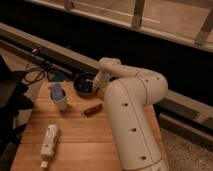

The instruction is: Pick up the ceramic bowl

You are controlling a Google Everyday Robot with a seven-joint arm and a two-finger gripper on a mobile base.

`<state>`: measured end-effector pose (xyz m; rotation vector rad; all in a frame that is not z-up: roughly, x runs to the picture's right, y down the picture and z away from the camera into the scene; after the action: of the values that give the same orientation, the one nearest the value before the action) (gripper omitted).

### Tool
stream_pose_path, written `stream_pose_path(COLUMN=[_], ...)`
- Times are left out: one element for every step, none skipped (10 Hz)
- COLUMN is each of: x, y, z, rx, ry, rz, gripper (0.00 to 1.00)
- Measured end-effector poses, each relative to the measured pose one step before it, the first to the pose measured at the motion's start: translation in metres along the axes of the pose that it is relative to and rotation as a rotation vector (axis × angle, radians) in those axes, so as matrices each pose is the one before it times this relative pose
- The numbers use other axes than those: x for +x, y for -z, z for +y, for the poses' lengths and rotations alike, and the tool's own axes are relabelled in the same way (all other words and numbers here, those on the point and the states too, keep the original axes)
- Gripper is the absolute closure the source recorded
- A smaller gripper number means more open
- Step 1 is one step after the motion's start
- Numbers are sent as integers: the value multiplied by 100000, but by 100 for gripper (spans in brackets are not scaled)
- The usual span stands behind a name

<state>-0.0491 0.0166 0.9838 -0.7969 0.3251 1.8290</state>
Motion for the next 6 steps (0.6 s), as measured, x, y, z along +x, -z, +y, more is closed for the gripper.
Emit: stream_pose_path(x=[-23,141,94,-156,-65,-67], y=[768,1195,775,635,408,704], z=[323,660,432,106,-172,405], rx=[-111,106,186,-169,330,-101], ry=[604,1099,656,99,201,833], rz=[-469,-298,-358,-765,-477,-676], gripper=[92,92,92,92,92,92])
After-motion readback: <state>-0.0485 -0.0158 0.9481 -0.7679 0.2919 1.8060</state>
